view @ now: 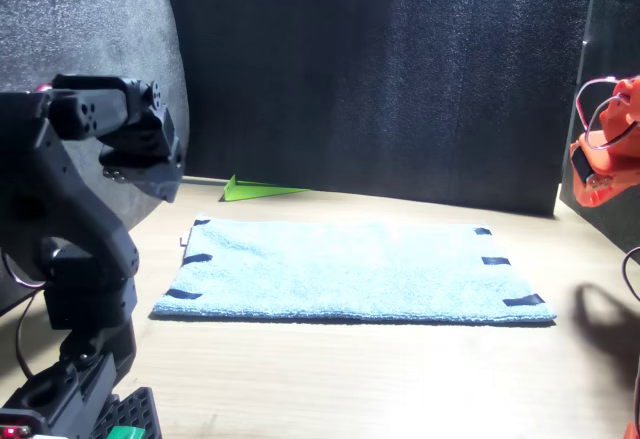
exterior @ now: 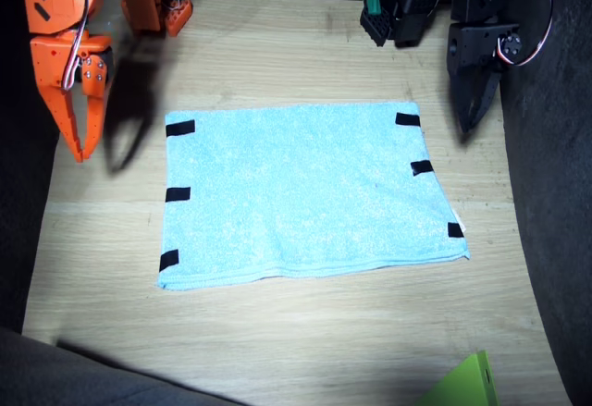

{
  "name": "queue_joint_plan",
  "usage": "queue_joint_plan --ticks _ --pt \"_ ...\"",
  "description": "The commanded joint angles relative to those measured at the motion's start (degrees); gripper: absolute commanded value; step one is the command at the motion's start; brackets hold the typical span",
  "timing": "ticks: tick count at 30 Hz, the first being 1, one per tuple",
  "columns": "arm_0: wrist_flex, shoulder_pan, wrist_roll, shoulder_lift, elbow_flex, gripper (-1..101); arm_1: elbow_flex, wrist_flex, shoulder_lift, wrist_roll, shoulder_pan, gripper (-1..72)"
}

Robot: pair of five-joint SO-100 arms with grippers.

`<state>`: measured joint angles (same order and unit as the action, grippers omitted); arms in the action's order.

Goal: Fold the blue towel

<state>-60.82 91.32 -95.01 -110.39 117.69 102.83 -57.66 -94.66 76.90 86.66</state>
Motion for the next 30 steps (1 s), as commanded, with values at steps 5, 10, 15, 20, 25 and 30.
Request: queue_joint_plan --ticks 5,10,15,20,25,30 --pt "-0.26 -1.67 2.02 9.23 -6.86 1 -10.20 -2.46 10.55 -0.70 1.49 7.9" --pt "2.72 -0.97 2.90 12.39 -5.54 3 -10.28 -0.35 12.22 -0.70 1.58 14.4" --pt "5.98 -1.32 2.81 10.46 -1.23 5 -11.07 0.35 14.94 -0.79 2.29 14.3" --pt "8.96 -1.93 2.90 4.92 5.10 6 -9.93 1.23 14.85 -0.79 2.72 15.9" --pt "7.73 -1.58 3.16 4.66 5.19 6 -10.46 1.58 15.29 -0.70 2.99 17.3" --pt "5.80 -3.34 3.25 0.35 8.53 6 -10.46 1.76 15.12 -0.62 3.16 17.4"
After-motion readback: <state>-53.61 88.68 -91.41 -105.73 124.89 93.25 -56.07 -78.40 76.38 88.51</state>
